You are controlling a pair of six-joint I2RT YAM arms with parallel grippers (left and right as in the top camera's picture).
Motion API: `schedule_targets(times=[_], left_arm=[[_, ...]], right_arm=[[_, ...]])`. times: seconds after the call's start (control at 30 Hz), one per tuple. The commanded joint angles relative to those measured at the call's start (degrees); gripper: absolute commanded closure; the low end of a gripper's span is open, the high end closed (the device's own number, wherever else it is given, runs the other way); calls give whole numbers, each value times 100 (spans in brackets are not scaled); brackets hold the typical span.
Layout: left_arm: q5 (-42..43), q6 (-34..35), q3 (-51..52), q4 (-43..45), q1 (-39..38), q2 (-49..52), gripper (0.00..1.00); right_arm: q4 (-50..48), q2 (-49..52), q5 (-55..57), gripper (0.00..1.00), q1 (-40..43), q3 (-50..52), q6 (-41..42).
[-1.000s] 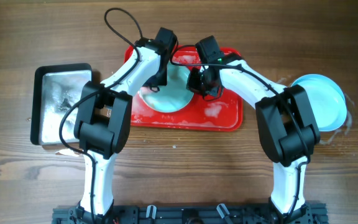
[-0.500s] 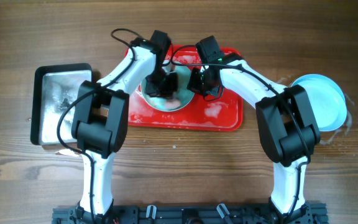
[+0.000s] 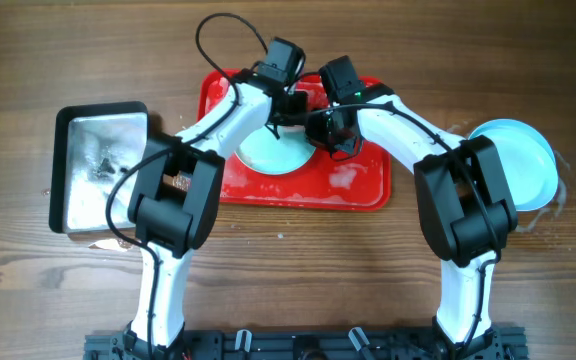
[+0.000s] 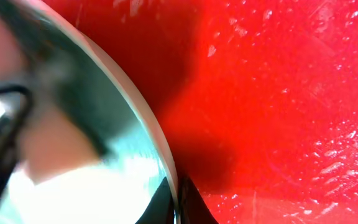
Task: Clean dirty plates on tray and stack at the side
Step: 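Scrub the held plate with the sponge in the left gripper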
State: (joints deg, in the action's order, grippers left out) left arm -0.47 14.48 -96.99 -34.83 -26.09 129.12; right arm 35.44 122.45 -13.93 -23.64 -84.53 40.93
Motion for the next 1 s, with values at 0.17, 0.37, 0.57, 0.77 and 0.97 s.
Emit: schedule_targets(times=[0.17, 0.37, 0.57, 0.77, 0.97], left_arm=[[-3344, 595, 57, -1261, 199, 116, 96], [-2778, 592, 57, -2627, 181, 116, 96], [-2793, 533, 57, -3679, 188, 116, 96], [-3862, 876, 52, -3853, 188, 105, 96], [-4035, 1344, -186, -4096, 188, 94, 96]], right_arm=[[13, 190, 201, 96, -42, 76, 61], [13, 190, 199, 96, -42, 76, 61], [13, 190, 179, 96, -42, 76, 39], [15, 190, 179, 96, -42, 76, 37], [13, 190, 179, 96, -42, 76, 13]])
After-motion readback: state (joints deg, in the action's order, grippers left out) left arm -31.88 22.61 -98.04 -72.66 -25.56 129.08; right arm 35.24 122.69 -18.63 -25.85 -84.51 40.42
